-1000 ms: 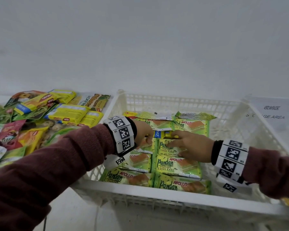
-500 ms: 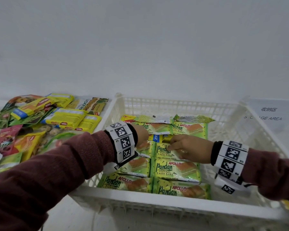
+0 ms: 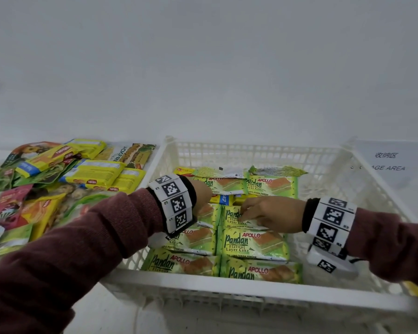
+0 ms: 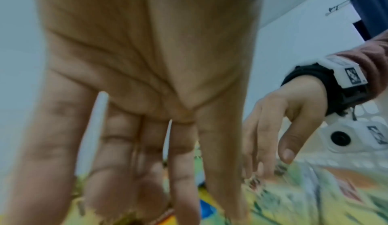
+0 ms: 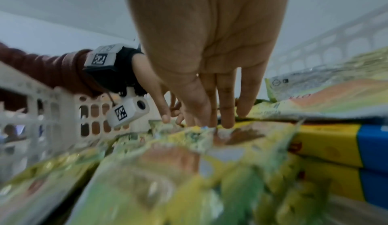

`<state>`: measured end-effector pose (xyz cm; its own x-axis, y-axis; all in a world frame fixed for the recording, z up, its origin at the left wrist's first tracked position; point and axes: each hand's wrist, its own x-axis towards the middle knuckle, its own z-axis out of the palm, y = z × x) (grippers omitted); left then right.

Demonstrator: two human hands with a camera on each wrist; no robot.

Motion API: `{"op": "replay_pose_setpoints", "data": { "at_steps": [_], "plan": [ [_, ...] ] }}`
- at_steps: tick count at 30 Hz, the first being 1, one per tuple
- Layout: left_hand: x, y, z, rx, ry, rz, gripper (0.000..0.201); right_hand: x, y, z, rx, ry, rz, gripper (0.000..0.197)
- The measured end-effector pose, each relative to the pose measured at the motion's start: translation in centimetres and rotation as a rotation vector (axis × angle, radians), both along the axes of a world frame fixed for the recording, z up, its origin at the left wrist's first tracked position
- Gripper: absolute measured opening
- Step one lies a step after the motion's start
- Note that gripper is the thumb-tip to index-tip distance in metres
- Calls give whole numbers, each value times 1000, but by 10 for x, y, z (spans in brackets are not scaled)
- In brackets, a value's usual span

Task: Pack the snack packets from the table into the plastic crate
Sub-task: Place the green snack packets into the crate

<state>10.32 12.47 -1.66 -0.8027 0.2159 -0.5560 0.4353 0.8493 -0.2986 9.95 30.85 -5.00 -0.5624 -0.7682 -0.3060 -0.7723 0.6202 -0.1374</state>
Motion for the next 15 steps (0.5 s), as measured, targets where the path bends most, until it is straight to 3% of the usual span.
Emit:
{"op": "replay_pose_setpoints", "data": {
  "at_steps": [4,7,12,15],
  "plan": [
    [-16,-6,9,294,150,35,20,-14,9,15,-160,28,-159,45],
    [-29,-6,11,350,186,62,19,-28,19,28,-273,107,-330,37],
    [-36,-4,0,288,193,107,32,-40,30,28,41,271,-465,37],
    [-34,-1,-2,210,269,62,29,-43,34,17,108,360,-441,37]
  ]
}}
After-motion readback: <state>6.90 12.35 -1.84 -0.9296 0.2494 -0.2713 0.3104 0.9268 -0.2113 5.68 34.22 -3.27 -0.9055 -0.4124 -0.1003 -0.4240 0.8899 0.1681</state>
